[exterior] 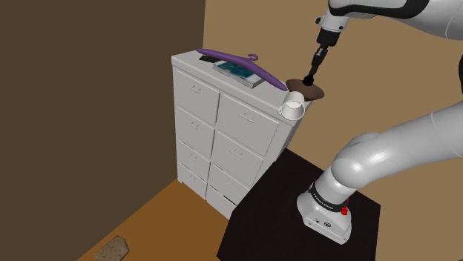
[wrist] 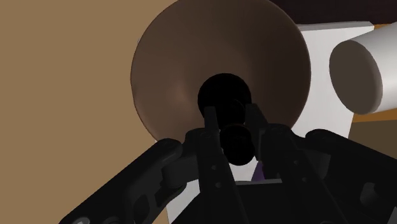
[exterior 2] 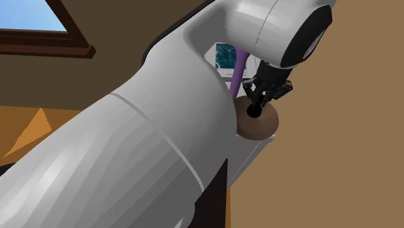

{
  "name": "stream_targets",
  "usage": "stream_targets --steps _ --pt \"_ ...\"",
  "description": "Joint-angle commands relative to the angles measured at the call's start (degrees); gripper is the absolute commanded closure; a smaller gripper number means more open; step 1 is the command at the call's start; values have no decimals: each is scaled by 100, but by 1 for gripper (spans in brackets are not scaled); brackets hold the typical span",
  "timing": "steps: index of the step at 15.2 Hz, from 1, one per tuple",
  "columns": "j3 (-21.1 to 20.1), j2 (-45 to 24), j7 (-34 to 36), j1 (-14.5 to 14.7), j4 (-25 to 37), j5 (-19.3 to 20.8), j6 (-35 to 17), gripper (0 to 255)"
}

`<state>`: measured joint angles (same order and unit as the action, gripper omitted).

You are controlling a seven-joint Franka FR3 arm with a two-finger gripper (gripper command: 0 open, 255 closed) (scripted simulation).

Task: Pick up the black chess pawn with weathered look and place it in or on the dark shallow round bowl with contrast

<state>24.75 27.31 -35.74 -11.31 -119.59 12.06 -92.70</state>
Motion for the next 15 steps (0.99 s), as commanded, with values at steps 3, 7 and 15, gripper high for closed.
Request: stream_targets --steps 3,7,15 --pt "40 31 17 -19 -324 34 -299 255" --pt "40 31 17 -19 -324 34 -299 255" --pt "40 31 17 -19 -324 34 -299 0"
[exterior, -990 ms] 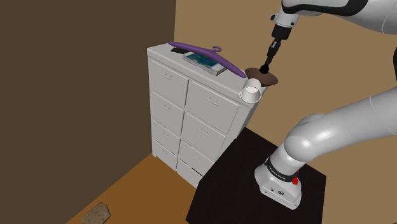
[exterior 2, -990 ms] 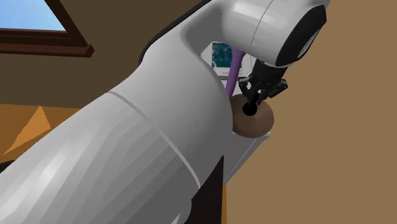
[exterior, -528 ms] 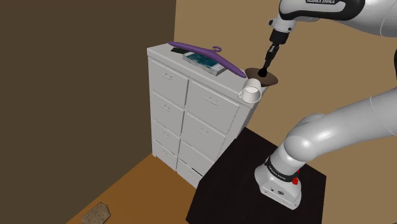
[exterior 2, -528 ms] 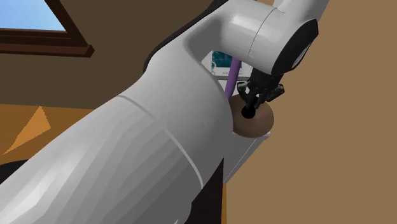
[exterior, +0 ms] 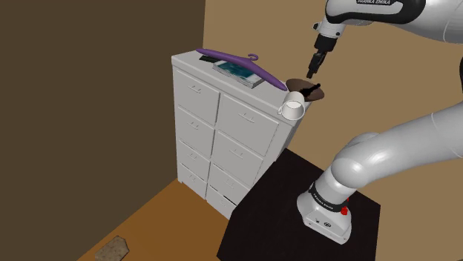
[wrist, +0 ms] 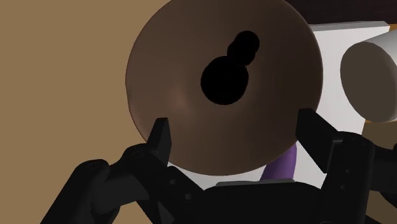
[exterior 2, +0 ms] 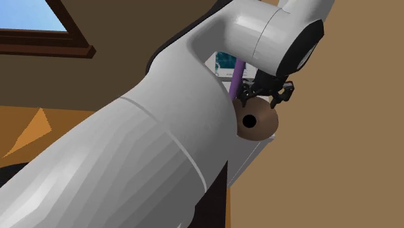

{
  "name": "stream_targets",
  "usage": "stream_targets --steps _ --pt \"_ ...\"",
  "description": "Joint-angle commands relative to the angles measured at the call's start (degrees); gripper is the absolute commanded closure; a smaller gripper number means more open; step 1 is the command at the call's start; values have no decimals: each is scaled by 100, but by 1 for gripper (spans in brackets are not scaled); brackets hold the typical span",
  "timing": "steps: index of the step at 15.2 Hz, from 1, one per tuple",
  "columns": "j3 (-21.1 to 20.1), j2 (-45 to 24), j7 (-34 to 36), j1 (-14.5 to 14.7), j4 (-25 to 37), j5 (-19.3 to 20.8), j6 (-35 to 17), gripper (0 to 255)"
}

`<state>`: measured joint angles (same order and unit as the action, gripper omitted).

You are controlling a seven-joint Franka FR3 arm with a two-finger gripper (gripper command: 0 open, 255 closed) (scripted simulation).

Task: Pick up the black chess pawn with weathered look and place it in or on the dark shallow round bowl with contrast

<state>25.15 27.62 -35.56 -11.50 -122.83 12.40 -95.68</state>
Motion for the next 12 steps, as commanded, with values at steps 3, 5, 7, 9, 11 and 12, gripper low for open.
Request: stream_targets --steps 3,5,7,9,11,12 --pt "-43 -65 -27 29 432 -50 370 0" --pt "-71 -150 -58 57 844 -95 700 0" --pt "-72 -149 -58 57 843 -95 700 0" --pt "-71 -150 -58 57 844 -96 700 0" --pt "-71 -150 -58 57 844 -96 700 0" --pt "-71 -150 -58 57 844 -96 700 0"
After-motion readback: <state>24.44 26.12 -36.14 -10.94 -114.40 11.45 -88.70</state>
